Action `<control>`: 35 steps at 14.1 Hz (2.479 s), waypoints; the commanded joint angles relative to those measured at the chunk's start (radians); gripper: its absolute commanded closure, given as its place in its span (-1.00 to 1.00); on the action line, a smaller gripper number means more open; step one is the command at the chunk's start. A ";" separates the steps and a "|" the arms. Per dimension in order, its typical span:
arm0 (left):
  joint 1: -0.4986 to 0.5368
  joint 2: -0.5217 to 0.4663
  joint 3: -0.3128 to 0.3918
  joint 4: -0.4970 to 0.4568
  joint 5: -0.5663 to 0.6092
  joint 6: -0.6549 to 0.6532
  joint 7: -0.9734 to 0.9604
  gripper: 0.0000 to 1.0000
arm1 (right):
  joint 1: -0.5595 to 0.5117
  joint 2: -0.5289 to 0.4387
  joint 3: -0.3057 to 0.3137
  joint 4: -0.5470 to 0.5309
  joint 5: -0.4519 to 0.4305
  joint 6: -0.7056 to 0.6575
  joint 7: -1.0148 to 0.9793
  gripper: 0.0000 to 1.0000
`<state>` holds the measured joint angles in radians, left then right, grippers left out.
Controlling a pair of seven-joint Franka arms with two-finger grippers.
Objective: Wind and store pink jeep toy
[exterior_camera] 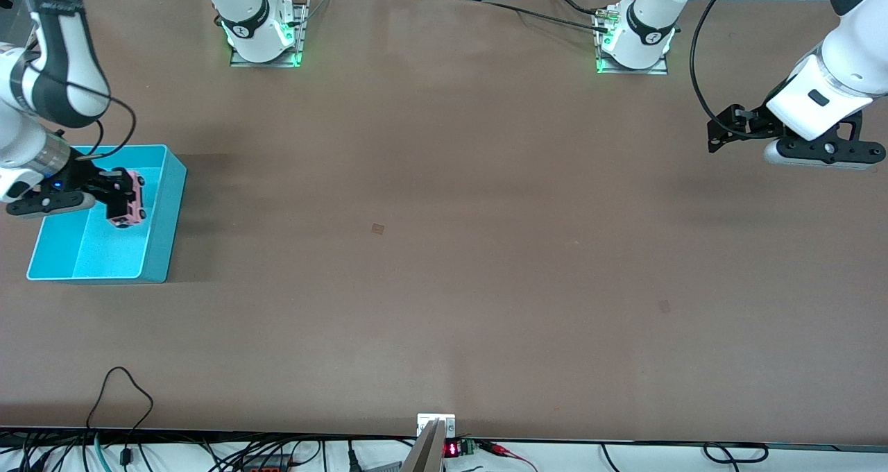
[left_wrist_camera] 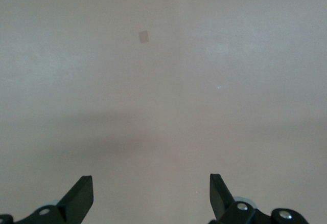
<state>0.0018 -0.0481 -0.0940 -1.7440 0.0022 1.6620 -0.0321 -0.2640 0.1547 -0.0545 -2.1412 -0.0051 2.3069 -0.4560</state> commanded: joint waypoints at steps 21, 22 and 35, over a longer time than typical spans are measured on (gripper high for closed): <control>-0.002 0.005 0.000 0.024 -0.001 -0.024 -0.008 -1.00 | -0.126 0.157 0.030 0.015 -0.001 0.167 -0.033 -1.00; -0.002 0.005 0.000 0.024 -0.001 -0.024 -0.008 -1.00 | -0.115 0.132 0.036 0.015 -0.001 0.154 -0.038 -1.00; -0.002 0.005 0.000 0.024 -0.001 -0.024 -0.008 -1.00 | 0.142 -0.130 0.062 0.146 0.007 -0.195 0.187 -1.00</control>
<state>0.0018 -0.0481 -0.0940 -1.7437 0.0022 1.6620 -0.0321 -0.1685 0.0754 0.0051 -2.0025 -0.0041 2.1572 -0.3868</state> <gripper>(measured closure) 0.000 0.000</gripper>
